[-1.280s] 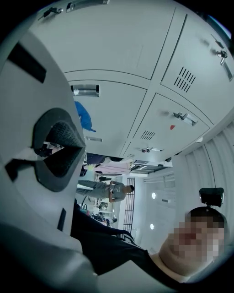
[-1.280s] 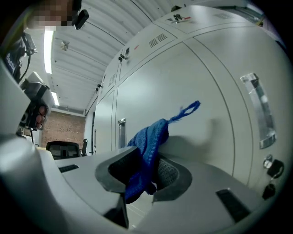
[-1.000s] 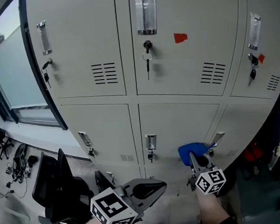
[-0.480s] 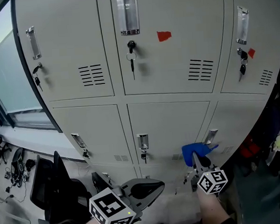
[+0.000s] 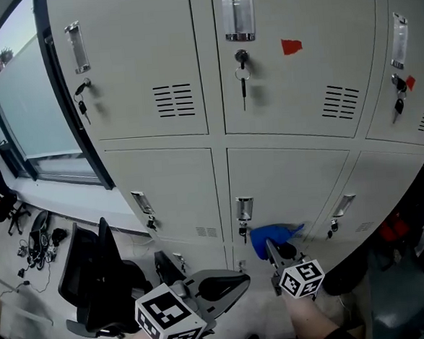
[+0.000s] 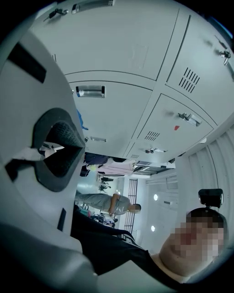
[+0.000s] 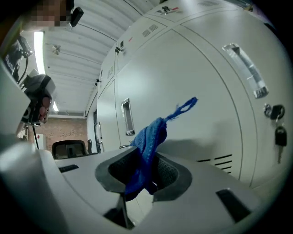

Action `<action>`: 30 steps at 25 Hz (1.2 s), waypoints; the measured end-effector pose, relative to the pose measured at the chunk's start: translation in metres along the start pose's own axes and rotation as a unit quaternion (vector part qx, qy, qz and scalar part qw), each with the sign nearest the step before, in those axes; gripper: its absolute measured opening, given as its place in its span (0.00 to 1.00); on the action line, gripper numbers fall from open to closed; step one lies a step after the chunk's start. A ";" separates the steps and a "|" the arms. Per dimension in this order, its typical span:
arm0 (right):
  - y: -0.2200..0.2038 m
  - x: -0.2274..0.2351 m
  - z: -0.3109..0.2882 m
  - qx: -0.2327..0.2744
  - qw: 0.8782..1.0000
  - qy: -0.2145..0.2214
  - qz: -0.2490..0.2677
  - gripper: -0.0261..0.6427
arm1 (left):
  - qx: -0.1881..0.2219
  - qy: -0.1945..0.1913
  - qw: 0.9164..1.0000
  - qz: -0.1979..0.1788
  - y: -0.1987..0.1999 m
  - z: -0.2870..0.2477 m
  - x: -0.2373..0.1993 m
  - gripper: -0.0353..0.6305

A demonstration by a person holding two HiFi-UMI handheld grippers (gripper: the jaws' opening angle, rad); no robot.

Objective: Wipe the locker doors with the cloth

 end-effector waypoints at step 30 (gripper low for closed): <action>-0.017 0.117 0.078 -0.028 0.989 -0.146 -0.020 0.18 | -0.022 -0.027 0.999 -0.008 -0.004 -0.022 0.006 0.06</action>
Point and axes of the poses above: the fingertips, and each gripper's own axes: z backward along the fingers, x to its right, y out of its top, the point moved 1 cm from there along z, backward along the fingers, and after that the axes turned 14 degrees about z, right-handed, at the moved point
